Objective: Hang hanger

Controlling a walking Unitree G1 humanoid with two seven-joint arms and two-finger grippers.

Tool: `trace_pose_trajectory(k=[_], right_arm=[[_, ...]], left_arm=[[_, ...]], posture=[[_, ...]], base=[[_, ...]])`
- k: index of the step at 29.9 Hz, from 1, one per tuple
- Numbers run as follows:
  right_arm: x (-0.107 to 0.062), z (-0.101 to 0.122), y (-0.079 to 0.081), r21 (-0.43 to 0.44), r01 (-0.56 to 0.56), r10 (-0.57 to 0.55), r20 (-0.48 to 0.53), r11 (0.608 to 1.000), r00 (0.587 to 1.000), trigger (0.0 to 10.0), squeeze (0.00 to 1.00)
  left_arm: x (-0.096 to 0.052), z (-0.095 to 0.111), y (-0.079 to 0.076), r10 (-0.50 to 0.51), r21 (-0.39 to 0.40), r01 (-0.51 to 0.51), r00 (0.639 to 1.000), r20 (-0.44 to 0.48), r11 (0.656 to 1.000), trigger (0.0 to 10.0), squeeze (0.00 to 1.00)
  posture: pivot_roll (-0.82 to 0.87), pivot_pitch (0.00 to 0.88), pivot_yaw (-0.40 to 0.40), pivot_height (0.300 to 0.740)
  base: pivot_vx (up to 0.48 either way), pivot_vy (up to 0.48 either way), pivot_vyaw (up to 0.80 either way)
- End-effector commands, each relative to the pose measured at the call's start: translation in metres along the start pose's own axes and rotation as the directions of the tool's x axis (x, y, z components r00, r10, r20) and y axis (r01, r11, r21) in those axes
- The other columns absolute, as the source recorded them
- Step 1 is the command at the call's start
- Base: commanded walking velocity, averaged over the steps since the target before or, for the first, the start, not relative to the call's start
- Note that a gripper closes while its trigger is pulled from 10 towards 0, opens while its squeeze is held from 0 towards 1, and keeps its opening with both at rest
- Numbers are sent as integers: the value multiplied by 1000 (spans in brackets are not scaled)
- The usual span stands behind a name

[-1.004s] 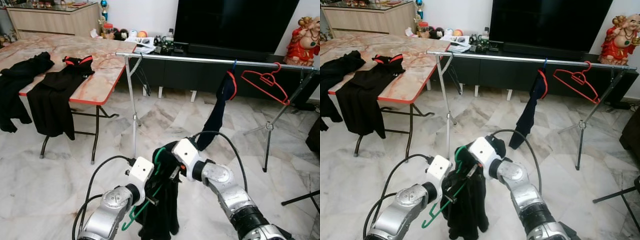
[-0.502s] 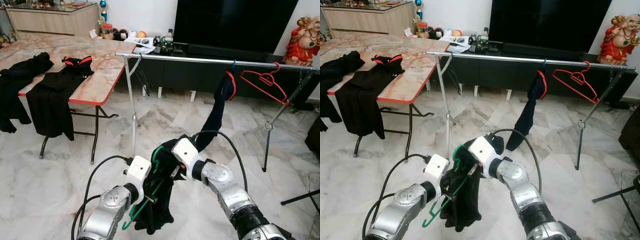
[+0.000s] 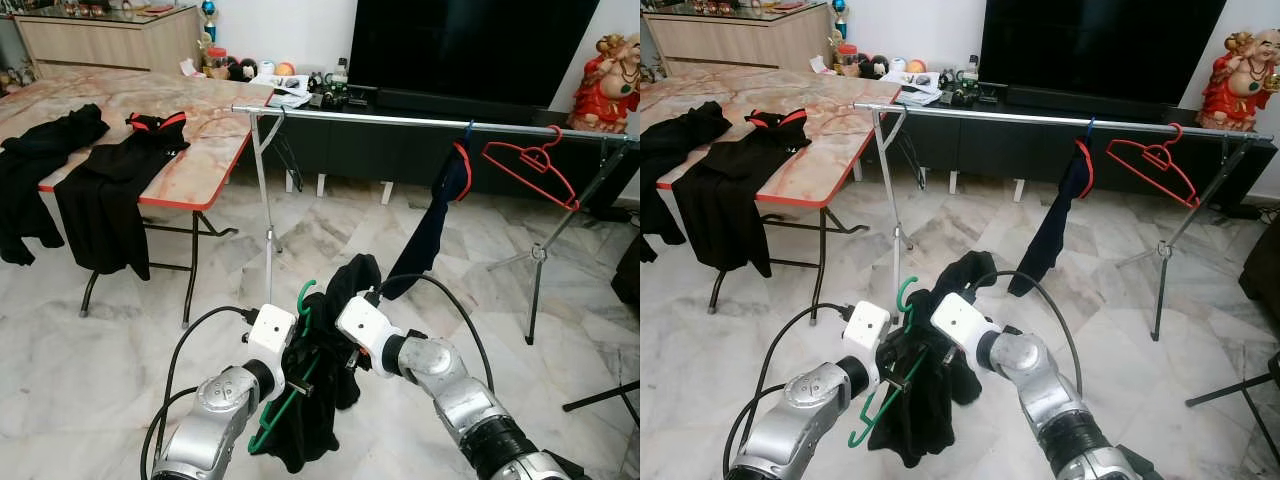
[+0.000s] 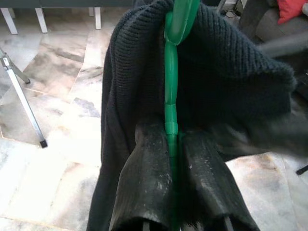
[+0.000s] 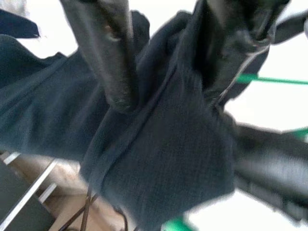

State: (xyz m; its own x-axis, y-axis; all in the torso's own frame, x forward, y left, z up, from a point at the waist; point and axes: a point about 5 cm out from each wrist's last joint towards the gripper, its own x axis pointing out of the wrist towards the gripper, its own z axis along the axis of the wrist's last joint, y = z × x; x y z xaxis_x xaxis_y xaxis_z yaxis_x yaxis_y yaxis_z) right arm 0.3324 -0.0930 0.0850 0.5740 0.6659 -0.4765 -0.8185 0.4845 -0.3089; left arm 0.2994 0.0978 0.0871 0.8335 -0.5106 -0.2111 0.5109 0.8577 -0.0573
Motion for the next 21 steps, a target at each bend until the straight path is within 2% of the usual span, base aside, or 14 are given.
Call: trace_pose_trajectory(k=[1, 7, 11, 15, 16, 17, 18, 19, 20, 21], right_arm=[[-3, -7, 8, -28, -73, 72, -37, 997, 997, 10000, 1000], [-13, -15, 5, -86, -95, 87, -93, 992, 992, 10000, 1000], [-16, -16, 5, -90, -94, 85, -95, 992, 992, 10000, 1000], [-34, -12, -1, -51, -102, 101, -19, 993, 995, 10000, 1000], [-39, -10, -14, -37, -27, 27, 6, 999, 1000, 10000, 537], [-39, -10, -14, -37, -27, 27, 6, 999, 1000, 10000, 537], [-45, -10, -32, -10, 79, -79, 2, 997, 997, 10000, 0], [-51, -10, -44, 0, 141, -141, 1, 990, 990, 10000, 0], [-51, -10, -44, 0, 141, -141, 1, 990, 990, 10000, 0], [-63, -4, -65, 17, 236, -236, 33, 972, 971, 10000, 0]], left_arm=[[5, 23, -1, -5, 28, 2, 995, 104, 1000, 10000, 0], [4, 21, 0, -1, 29, -2, 995, 99, 1000, 10000, 0], [4, 21, 0, 1, 30, -4, 995, 99, 1000, 10000, 0], [2, 15, 1, -13, 66, 9, 998, 65, 998, 10000, 0], [1, 11, 2, -18, 92, 14, 999, 42, 996, 10000, 0], [1, 11, 2, -18, 92, 14, 999, 42, 996, 10000, 0], [-1, 7, 3, -26, 122, 24, 1000, 16, 992, 10000, 0], [-2, 5, 3, -31, 127, 29, 999, 8, 991, 10000, 0], [-2, 5, 3, -31, 127, 29, 999, 8, 991, 10000, 0], [-4, 3, 3, -40, 131, 40, 999, -3, 991, 10000, 0]], posture=[[201, 0, -92, 740], [193, 0, -93, 740], [195, 0, -95, 740], [195, 0, -95, 740], [193, 0, -95, 740], [193, 0, -95, 740], [191, 0, -95, 740], [191, 0, -95, 740], [191, 0, -95, 740], [186, 0, -92, 740]], base=[[0, 0, 0], [0, 0, 0], [0, 0, 0], [0, 0, 0], [0, 0, 0], [0, 0, 0], [0, 0, 0], [0, 0, 0], [0, 0, 0], [0, 0, 0]])
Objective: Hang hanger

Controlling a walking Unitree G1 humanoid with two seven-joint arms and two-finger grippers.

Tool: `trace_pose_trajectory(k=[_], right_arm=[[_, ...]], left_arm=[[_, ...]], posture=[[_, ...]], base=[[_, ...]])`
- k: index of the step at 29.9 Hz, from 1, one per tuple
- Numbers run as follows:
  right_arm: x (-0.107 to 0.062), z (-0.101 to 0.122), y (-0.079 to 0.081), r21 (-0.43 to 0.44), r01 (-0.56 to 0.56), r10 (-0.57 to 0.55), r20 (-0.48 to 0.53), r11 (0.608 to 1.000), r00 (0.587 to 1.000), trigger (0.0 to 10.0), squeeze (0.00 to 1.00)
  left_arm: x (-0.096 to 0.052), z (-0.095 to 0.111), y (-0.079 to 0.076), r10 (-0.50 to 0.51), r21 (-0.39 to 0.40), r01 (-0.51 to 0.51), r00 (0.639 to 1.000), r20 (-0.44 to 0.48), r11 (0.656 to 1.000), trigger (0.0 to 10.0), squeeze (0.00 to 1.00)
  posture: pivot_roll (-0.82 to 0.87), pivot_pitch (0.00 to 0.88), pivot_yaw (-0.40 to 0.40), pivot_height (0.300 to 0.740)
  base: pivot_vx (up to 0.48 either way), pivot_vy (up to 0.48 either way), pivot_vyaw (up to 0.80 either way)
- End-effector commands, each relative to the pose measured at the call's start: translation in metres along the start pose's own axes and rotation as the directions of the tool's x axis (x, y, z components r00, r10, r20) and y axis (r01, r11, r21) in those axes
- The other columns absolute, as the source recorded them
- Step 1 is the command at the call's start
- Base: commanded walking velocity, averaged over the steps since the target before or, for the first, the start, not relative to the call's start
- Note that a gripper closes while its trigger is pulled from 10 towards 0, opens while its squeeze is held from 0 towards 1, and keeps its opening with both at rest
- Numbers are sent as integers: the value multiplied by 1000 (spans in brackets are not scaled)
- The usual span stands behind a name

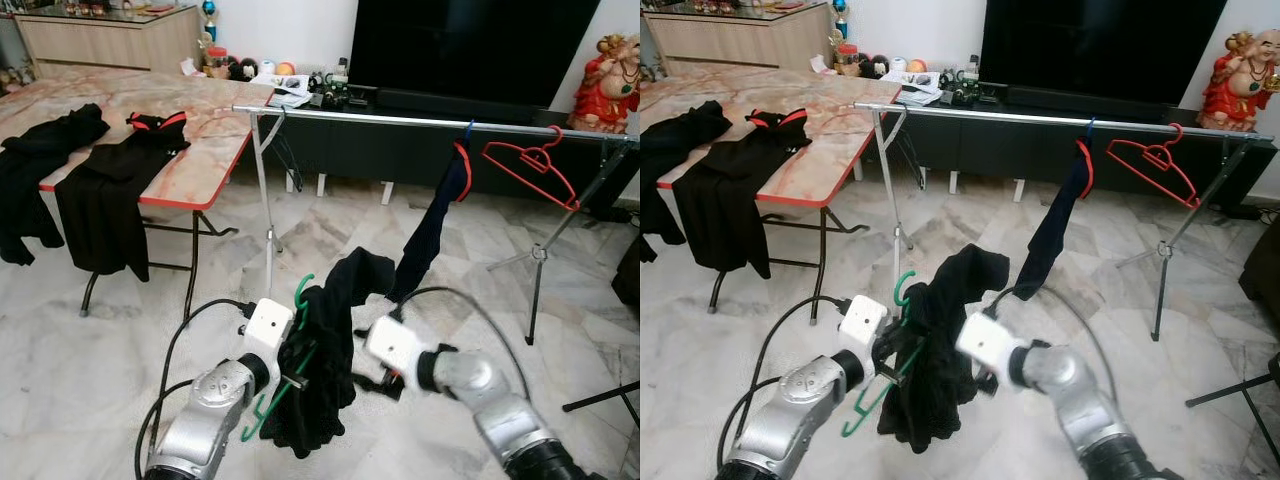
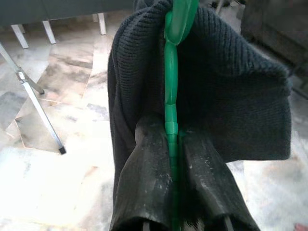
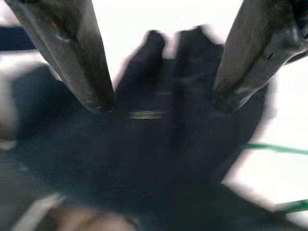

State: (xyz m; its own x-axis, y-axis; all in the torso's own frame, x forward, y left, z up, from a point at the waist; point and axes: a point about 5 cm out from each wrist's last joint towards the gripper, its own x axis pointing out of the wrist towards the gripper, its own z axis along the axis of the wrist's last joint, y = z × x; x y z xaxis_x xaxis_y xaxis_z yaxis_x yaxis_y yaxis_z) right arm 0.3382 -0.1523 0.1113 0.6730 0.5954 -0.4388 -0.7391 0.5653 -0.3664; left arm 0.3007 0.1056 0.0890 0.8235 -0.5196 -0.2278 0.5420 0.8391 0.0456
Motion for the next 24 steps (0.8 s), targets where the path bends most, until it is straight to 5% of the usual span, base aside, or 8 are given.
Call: trace_pose_trajectory(k=[1, 5, 10, 15, 24], right_arm=[[-17, 16, -39, 39, 166, -168, 76, 985, 983, 10000, 0], [-24, 32, -53, 77, 170, -181, 163, 982, 970, 10000, 0], [-15, 31, -33, -88, -83, 93, 117, 993, 989, 10000, 0], [-15, 11, -16, -222, -350, 346, -56, 910, 937, 10000, 0], [-25, 9, -25, -233, -504, 494, -104, 832, 863, 10000, 0]], left_arm=[[-2, 0, -3, -36, 30, 36, 999, 10, 999, 10000, 0], [-5, -1, -4, -85, 56, 85, 996, -7, 995, 10000, 0], [-6, -2, -7, -183, 141, 188, 982, -46, 972, 10000, 0], [-9, -2, -18, -338, 222, 354, 935, -107, 909, 10000, 0], [-14, 1, -29, -458, 239, 484, 875, -158, 842, 10000, 0]], posture=[[184, 0, -92, 740], [183, 0, -90, 740], [179, 0, -87, 740], [186, 0, -92, 740], [185, 0, -89, 740]], base=[[0, 0, 0], [0, 0, 0], [0, 0, 0], [0, 0, 0], [0, 0, 0]])
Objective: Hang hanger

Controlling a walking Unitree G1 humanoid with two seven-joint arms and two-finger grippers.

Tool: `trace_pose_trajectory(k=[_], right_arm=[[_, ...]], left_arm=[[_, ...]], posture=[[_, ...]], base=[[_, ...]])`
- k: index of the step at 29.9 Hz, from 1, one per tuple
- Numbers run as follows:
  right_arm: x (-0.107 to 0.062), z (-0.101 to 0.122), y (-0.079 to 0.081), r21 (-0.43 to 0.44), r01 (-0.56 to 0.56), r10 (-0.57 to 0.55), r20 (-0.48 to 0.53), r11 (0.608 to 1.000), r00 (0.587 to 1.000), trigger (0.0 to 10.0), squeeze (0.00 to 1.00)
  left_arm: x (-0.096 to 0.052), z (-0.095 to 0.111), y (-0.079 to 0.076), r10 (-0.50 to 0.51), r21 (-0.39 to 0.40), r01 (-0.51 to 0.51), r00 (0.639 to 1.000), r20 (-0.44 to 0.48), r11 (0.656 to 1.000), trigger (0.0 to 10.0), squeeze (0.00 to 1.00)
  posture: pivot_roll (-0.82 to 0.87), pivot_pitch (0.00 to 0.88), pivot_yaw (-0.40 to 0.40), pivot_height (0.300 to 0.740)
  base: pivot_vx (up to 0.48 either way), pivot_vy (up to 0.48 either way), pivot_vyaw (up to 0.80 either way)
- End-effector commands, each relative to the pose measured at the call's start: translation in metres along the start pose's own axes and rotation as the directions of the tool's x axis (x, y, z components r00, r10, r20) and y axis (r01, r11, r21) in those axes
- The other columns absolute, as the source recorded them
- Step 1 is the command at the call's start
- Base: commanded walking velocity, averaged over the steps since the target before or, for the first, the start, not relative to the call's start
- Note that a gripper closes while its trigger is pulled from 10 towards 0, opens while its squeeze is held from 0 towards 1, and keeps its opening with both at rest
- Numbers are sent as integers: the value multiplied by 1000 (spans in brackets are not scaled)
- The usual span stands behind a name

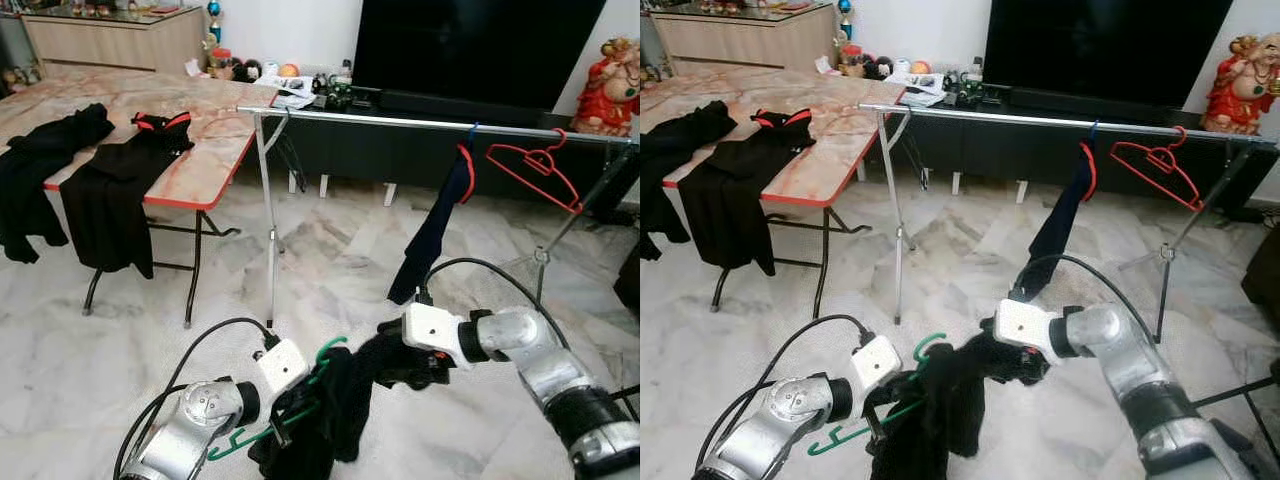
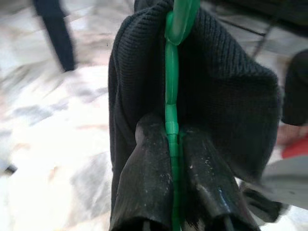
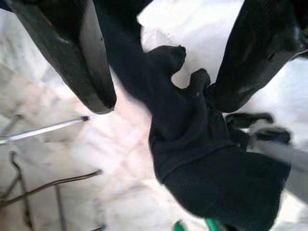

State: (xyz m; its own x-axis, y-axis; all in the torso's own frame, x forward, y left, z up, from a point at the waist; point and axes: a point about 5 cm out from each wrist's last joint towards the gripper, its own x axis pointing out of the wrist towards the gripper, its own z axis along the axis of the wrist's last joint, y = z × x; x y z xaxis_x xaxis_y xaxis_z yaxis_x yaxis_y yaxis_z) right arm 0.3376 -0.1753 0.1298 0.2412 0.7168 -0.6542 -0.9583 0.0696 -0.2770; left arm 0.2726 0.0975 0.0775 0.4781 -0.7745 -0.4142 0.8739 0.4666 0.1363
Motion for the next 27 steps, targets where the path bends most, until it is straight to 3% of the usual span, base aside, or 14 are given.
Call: trace_pose_trajectory(k=[1, 2, 6, 7, 8, 9, 10, 15, 22, 27], right_arm=[[-7, 5, -5, -15, -34, 34, 30, 999, 999, 10000, 255], [-7, 6, -5, -13, -39, 39, 35, 999, 999, 10000, 961], [-8, 7, -6, -26, -45, 47, 60, 999, 997, 10000, 1000], [-7, 8, -6, -21, -45, 46, 66, 999, 997, 10000, 925], [-5, 9, -5, -25, -68, 70, 79, 997, 994, 10000, 110], [-5, 9, -4, -26, -80, 82, 84, 996, 993, 10000, 110], [-3, 9, -3, -26, -102, 104, 88, 994, 991, 10000, 0], [1, 6, 3, -22, -180, 182, 84, 983, 980, 10000, 0], [10, -4, 14, -31, -261, 261, -7, 965, 965, 10000, 0], [16, -7, 15, -7, -250, 250, -7, 968, 968, 10000, 0]], left_arm=[[1, 17, -2, -46, 46, 44, 998, 49, 998, 10000, 0], [1, 18, -2, -49, 48, 47, 998, 48, 998, 10000, 0], [0, 19, -4, -80, 58, 78, 996, 39, 995, 10000, 0], [-1, 20, -5, -95, 57, 93, 995, 40, 994, 10000, 0], [-1, 22, -8, -125, 62, 122, 991, 40, 991, 10000, 0], [-1, 23, -9, -134, 65, 131, 990, 39, 989, 10000, 0], [-1, 24, -9, -143, 68, 140, 989, 36, 988, 10000, 0], [-1, 25, -10, -159, 86, 157, 987, 22, 984, 10000, 0], [1, 31, -15, -201, 99, 197, 979, 29, 975, 10000, 0], [3, 34, -16, -212, 109, 208, 977, 28, 972, 10000, 0]], posture=[[187, 0, -91, 740], [187, 0, -91, 740], [190, 0, -92, 740], [188, 0, -89, 740], [188, 0, -89, 740], [188, 0, -89, 740], [193, 0, -88, 740], [195, 0, -89, 740], [200, 0, -92, 740], [208, 0, -96, 740]], base=[[0, 0, 0], [0, 0, 0], [0, 0, 0], [0, 0, 0], [0, 0, 0], [0, 0, 0], [0, 0, 0], [0, 0, 0], [0, 0, 0], [0, 0, 0]])
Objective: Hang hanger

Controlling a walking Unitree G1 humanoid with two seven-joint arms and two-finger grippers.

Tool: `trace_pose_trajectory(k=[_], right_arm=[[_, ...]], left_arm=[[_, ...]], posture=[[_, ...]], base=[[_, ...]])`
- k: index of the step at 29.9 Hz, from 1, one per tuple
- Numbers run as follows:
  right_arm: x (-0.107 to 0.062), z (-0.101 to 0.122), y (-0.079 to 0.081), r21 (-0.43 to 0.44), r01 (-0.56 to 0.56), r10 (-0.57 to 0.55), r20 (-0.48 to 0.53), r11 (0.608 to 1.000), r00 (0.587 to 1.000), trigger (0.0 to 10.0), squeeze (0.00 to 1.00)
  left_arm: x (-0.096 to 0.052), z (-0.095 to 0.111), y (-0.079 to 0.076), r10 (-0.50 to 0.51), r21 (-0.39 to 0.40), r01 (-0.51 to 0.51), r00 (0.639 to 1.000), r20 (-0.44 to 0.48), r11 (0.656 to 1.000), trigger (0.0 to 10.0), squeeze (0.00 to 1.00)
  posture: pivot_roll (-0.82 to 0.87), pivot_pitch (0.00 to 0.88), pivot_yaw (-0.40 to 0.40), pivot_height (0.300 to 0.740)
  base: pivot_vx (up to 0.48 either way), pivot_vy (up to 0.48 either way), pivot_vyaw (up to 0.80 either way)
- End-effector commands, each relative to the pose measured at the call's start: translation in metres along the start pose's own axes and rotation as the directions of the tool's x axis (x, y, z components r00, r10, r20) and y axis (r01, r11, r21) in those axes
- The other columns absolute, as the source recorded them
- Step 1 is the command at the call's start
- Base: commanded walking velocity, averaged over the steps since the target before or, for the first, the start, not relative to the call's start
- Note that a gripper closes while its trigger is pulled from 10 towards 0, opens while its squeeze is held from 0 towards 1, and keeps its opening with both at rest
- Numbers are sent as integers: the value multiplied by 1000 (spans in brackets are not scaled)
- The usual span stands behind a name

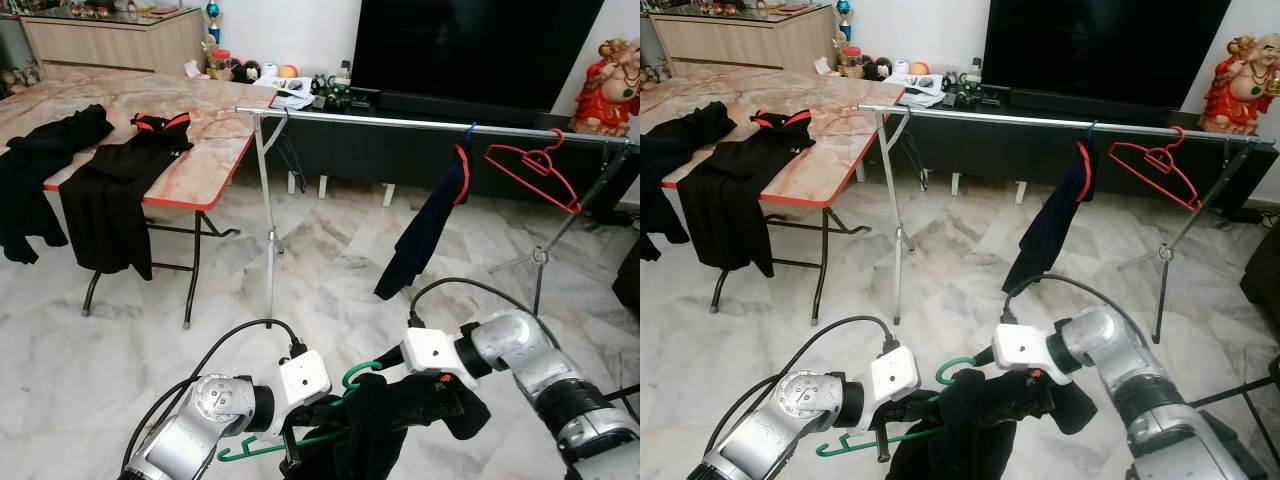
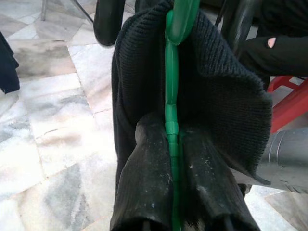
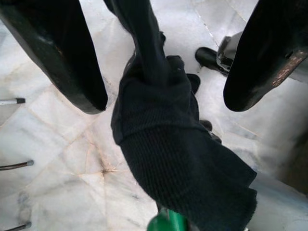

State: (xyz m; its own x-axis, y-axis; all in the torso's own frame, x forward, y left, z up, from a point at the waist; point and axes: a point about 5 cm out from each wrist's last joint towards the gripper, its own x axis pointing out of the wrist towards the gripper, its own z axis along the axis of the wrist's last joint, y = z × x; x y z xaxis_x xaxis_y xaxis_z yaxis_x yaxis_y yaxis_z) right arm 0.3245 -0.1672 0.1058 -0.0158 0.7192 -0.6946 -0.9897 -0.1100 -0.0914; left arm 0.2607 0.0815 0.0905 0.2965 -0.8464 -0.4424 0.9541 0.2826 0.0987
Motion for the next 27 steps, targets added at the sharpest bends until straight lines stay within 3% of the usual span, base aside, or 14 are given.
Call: trace_pose_trajectory(k=[1, 12, 13, 14, 27], right_arm=[[-3, 3, -4, -18, 8, -8, -19, 1000, 1000, 10000, 0], [5, 3, -5, 46, 37, -39, 33, 998, 999, 10000, 0], [5, 2, -4, 51, 21, -23, 44, 998, 999, 7412, 0], [6, 2, -3, 54, 7, -10, 48, 999, 999, 0, 0], [9, -2, 4, 54, -74, 73, 30, 996, 997, 0, 0]], left_arm=[[1, 16, 1, -15, 58, 12, 999, 40, 998, 10000, 0], [8, 27, -5, -57, 81, 53, 997, 56, 995, 10000, 0], [9, 28, -5, -57, 80, 52, 997, 58, 995, 10000, 0], [9, 28, -5, -56, 81, 51, 997, 58, 995, 10000, 0], [9, 33, 0, -35, 86, 30, 997, 62, 996, 10000, 0]], posture=[[208, 0, -96, 740], [213, 0, -103, 740], [219, 0, -106, 740], [222, 0, -107, 740], [218, 0, -109, 740]], base=[[0, 0, 0], [0, 0, 0], [0, 0, 0], [0, 0, 0], [0, 0, 0]])
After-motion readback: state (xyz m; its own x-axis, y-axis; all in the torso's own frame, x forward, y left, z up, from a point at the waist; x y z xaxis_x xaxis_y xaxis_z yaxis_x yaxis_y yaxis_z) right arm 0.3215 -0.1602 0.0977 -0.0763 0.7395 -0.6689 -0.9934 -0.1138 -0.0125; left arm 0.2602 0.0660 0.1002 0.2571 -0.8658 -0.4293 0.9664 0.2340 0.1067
